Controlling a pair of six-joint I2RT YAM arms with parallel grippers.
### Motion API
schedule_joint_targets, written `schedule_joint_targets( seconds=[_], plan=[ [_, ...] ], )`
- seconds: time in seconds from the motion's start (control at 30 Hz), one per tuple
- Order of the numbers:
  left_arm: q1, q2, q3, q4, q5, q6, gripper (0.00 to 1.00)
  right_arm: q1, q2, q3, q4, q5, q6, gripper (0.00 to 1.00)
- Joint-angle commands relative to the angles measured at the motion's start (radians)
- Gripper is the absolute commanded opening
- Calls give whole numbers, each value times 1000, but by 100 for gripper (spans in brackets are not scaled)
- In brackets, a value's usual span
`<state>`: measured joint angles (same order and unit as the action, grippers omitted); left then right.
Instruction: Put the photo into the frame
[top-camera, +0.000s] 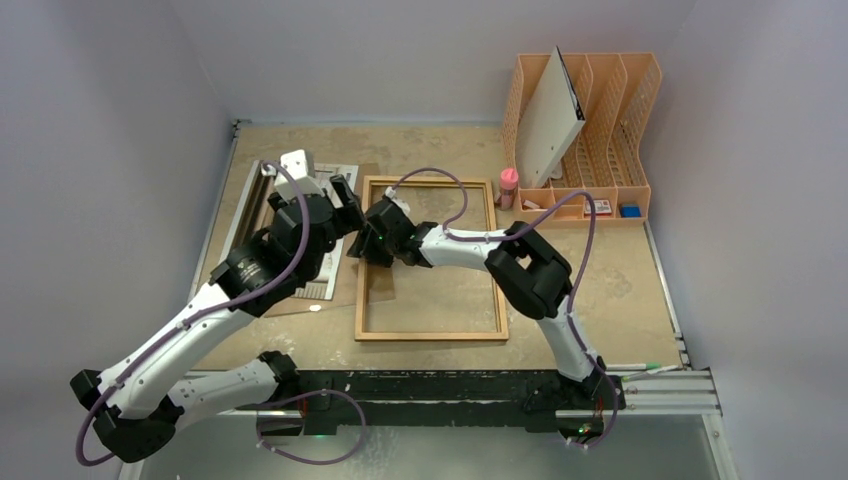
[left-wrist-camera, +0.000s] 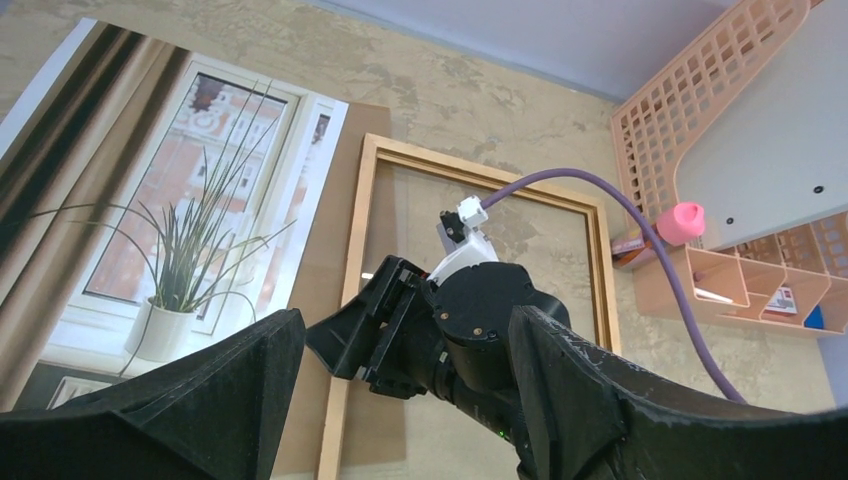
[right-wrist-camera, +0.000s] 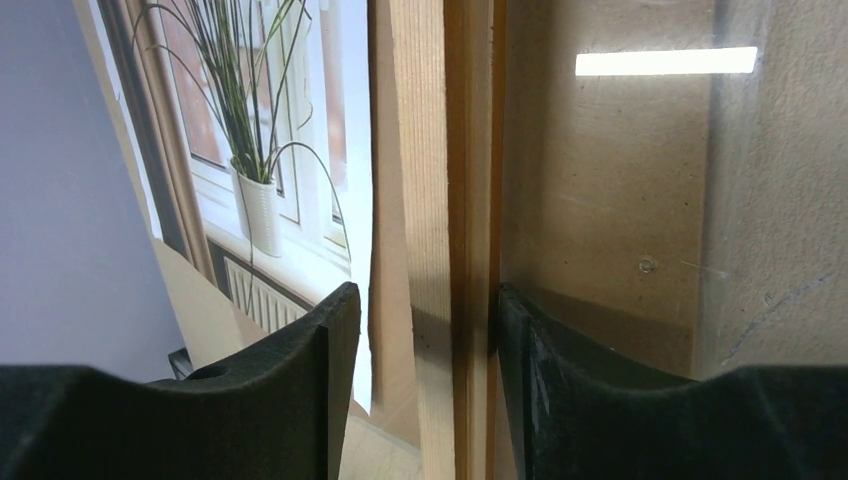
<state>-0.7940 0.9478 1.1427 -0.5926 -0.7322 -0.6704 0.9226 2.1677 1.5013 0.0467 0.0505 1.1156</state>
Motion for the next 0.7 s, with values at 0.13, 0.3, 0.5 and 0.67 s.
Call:
schedule_joint_targets(
  seconds=[0.13,0.3,0.5,0.67],
  plan=[
    [7,58,-11,16,-20,-27,79,-4,-142,-19,-42,45,-37,54],
    [49,130,-12,30,30,-29,80,-6,-208,-63,-44,114,-72,56],
    [122,216,-46,57,98,-60,80,-51,-233,-116,-74,111,-78,59],
    [206,259,-141,104,193,-124,81,-122,-251,-177,-61,53,-83,60]
  ],
)
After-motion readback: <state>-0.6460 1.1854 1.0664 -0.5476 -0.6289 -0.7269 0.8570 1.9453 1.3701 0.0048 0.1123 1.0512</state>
